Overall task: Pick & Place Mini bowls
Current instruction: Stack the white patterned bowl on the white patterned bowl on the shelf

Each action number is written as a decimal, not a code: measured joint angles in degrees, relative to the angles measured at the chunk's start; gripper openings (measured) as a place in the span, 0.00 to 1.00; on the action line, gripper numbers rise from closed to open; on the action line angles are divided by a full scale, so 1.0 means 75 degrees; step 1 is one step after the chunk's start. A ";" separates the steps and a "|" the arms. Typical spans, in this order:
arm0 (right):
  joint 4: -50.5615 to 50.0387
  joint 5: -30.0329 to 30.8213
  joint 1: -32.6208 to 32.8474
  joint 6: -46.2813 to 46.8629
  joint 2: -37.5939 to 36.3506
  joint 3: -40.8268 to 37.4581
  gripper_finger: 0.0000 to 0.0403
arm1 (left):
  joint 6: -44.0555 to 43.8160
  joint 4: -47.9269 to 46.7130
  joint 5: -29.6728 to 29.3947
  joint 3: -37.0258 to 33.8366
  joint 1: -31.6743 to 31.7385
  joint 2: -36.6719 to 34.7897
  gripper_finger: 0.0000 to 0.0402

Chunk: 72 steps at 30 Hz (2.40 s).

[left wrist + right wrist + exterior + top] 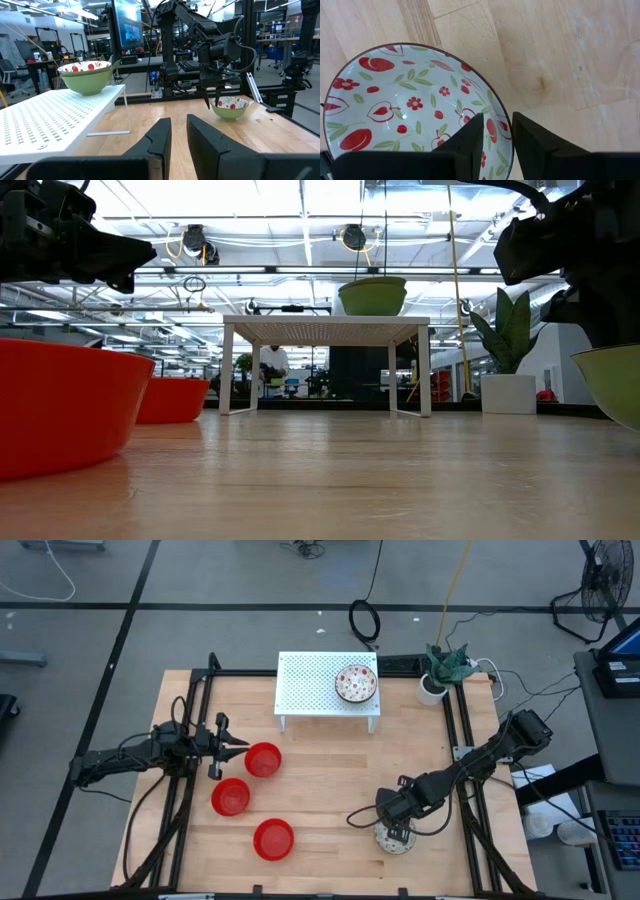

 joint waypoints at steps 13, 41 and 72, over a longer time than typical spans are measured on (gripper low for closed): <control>0.0000 -0.0026 0.0000 -0.0610 0.0000 0.0000 0.22 | 0.0000 0.0000 0.0000 0.0003 0.0000 -0.0001 0.16; -0.0003 -0.0003 0.0000 -0.1580 0.0000 0.0000 0.22 | 0.0000 0.0000 0.0000 0.0001 0.0000 -0.0001 0.16; 0.0085 -0.0026 0.0003 -0.0984 0.0000 0.0000 0.22 | 0.0000 0.0000 0.0000 0.0001 -0.0001 -0.0001 0.16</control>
